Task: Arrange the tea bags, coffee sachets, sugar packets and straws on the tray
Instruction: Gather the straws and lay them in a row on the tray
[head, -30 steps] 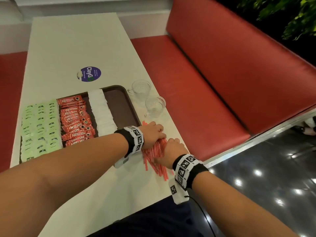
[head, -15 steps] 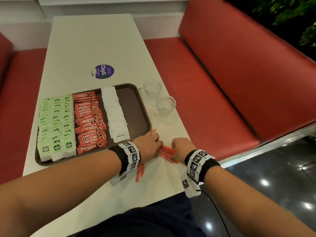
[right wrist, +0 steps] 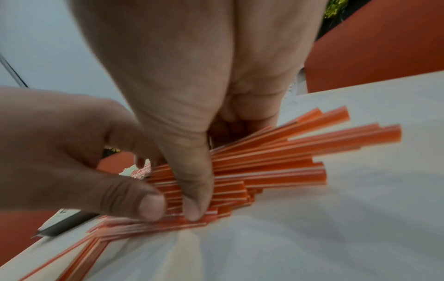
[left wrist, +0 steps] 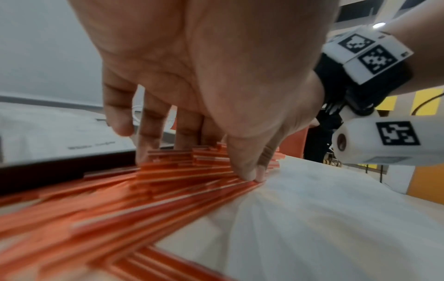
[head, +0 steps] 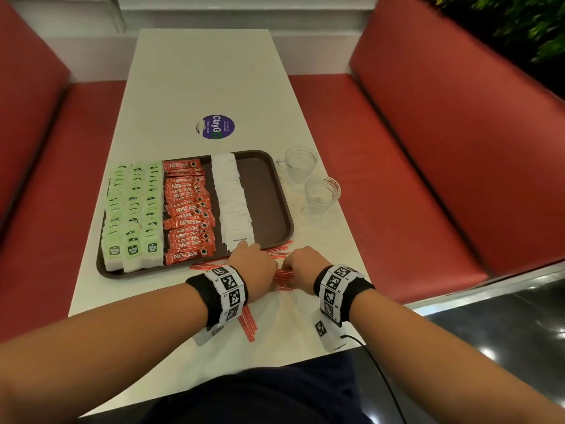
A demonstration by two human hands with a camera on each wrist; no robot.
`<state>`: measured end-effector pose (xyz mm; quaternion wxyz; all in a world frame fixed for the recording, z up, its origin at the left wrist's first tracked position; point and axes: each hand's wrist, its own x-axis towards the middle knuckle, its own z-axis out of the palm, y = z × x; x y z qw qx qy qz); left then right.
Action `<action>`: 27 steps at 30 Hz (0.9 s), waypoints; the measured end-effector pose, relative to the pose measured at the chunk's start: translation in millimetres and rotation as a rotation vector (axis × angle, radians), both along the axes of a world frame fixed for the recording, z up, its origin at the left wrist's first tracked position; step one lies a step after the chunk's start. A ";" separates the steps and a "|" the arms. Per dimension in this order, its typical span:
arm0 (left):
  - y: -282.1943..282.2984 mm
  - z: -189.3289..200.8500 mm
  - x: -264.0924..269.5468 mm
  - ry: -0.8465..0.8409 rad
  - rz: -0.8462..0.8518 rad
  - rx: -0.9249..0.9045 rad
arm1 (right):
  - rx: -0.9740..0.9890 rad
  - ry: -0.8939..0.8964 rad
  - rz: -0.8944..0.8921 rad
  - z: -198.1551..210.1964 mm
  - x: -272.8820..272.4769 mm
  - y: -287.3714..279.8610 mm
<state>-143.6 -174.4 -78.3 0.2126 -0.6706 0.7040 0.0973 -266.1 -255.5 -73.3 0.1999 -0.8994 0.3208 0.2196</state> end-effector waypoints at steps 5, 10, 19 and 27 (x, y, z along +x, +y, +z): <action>3.6 -11.0 9.7 0.171 0.078 0.000 | -0.013 0.001 0.069 -3.0 14.1 4.2; 7.4 -15.8 19.6 0.266 0.103 0.012 | -0.010 0.035 0.092 -6.6 21.5 7.4; 8.4 -8.0 30.2 0.310 0.157 -0.047 | -0.059 -0.003 0.179 3.2 25.9 2.9; 7.8 24.8 54.8 0.370 0.156 -0.078 | -0.033 -0.155 0.197 33.2 41.9 -5.2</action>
